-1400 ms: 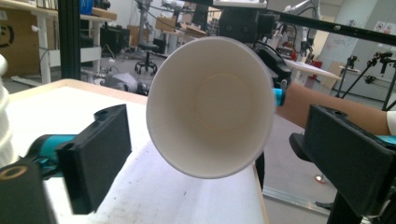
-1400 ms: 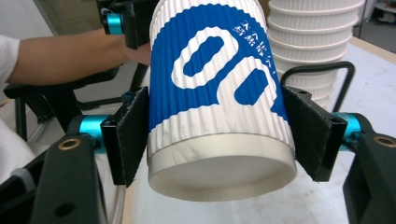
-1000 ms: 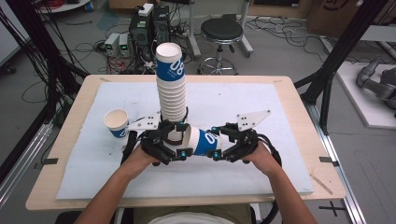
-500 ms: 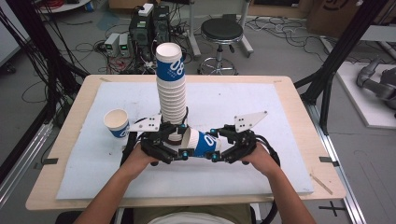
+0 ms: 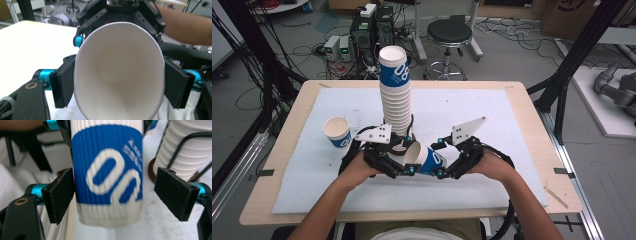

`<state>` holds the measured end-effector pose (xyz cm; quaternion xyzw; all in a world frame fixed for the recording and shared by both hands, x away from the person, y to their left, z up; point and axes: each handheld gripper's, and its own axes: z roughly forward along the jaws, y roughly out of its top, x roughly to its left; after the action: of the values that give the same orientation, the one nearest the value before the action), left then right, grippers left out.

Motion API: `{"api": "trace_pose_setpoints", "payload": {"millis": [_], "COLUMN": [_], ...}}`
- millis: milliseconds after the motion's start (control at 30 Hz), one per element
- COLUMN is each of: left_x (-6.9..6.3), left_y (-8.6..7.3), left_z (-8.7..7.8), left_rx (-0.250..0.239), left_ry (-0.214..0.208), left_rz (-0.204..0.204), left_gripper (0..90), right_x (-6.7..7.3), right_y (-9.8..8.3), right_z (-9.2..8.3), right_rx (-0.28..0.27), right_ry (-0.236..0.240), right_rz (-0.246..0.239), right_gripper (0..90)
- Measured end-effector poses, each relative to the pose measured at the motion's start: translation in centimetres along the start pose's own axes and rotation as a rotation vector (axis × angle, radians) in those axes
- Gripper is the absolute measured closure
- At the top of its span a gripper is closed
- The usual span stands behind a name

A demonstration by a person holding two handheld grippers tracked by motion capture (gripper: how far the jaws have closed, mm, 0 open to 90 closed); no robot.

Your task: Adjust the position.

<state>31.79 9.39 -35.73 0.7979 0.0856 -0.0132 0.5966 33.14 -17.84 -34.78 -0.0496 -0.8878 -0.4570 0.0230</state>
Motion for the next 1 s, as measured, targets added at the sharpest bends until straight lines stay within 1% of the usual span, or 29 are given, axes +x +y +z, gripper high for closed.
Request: {"api": "trace_pose_setpoints", "payload": {"millis": [67, 100, 133, 233, 267, 300, 400, 433, 533, 567, 600, 633, 667, 700, 767, 833, 867, 933, 967, 1000], "left_x": [-0.1, 0.0, 0.0, -0.1, -0.1, -0.1, -0.1, -0.2, -0.3, -0.3, -0.3, -0.3, -0.3, -0.3, -0.3, -0.3, -0.4, -0.3, -0.2, -0.1], "left_y": [-0.1, -0.1, -0.1, -0.1, -0.1, -0.1, -0.1, -0.1, -0.1, -0.1, -0.2, -0.1, -0.1, -0.2, -0.2, -0.1, -0.1, -0.1, -0.1, -0.1], "left_z": [0.2, 0.2, 0.3, 0.4, 0.4, 0.5, 0.6, 0.7, 0.9, 0.9, 0.9, 1.0, 1.0, 1.0, 1.0, 1.0, 1.0, 0.8, 0.7, 0.5], "left_rx": [0.026, 0.043, 0.051, 0.075, 0.081, 0.086, 0.106, 0.11, 0.123, 0.129, 0.13, 0.131, 0.133, 0.133, 0.136, 0.124, 0.107, 0.061, 0.036, 0.013], "left_ry": [0.002, 0.001, 0.001, -0.004, -0.005, -0.005, -0.01, -0.012, -0.015, -0.017, -0.019, -0.021, -0.021, -0.023, -0.023, -0.021, -0.017, -0.008, 0.005, 0.019], "left_rz": [-0.001, 0.007, 0.007, 0.009, 0.008, 0.01, 0.016, 0.01, 0.01, 0.013, 0.009, 0.009, 0.01, 0.012, 0.014, 0.016, 0.021, 0.016, 0.004, 0.005], "left_gripper": [22.5, 22.5, 22.5, 22.4, 22.4, 22.4, 22.3, 22.3, 22.1, 22.1, 22.1, 22.0, 22.0, 22.0, 22.1, 22.0, 21.3, 19.1, 15.7, 13.3], "right_x": [0.0, 0.0, 0.0, -0.2, -0.2, -0.3, -0.3, -0.3, -0.5, -0.5, -0.5, -0.5, -0.5, -0.5, -0.6, -0.5, -0.6, -0.6, -0.6, -0.7], "right_y": [0.7, 1.1, 1.3, 1.8, 2.0, 2.1, 2.2, 2.2, 2.2, 2.2, 2.1, 2.1, 2.1, 2.1, 2.1, 2.1, 2.1, 2.2, 2.2, 2.2], "right_z": [0.4, 0.6, 0.7, 1.2, 1.4, 1.6, 2.1, 2.3, 2.8, 2.9, 2.9, 3.0, 3.1, 3.1, 3.1, 3.1, 3.0, 2.7, 2.5, 2.3], "right_rx": [0.04, 0.056, 0.065, 0.114, 0.133, 0.141, 0.178, 0.19, 0.215, 0.224, 0.228, 0.237, 0.238, 0.244, 0.249, 0.251, 0.238, 0.221, 0.213, 0.208], "right_ry": [0.027, 0.048, 0.056, 0.07, 0.081, 0.087, 0.109, 0.115, 0.127, 0.131, 0.134, 0.143, 0.142, 0.147, 0.148, 0.149, 0.147, 0.132, 0.121, 0.112], "right_rz": [-0.019, -0.032, -0.035, -0.053, -0.055, -0.059, -0.059, -0.059, -0.054, -0.054, -0.057, -0.048, -0.052, -0.043, -0.043, -0.035, -0.044, -0.047, -0.05, -0.05], "right_gripper": [17.3, 17.3, 17.4, 17.3, 17.4, 17.4, 17.4, 17.4, 18.9, 22.1, 23.4, 24.1, 25.6, 26.0, 26.7, 27.3, 27.3, 27.0, 27.1, 27.1]}}
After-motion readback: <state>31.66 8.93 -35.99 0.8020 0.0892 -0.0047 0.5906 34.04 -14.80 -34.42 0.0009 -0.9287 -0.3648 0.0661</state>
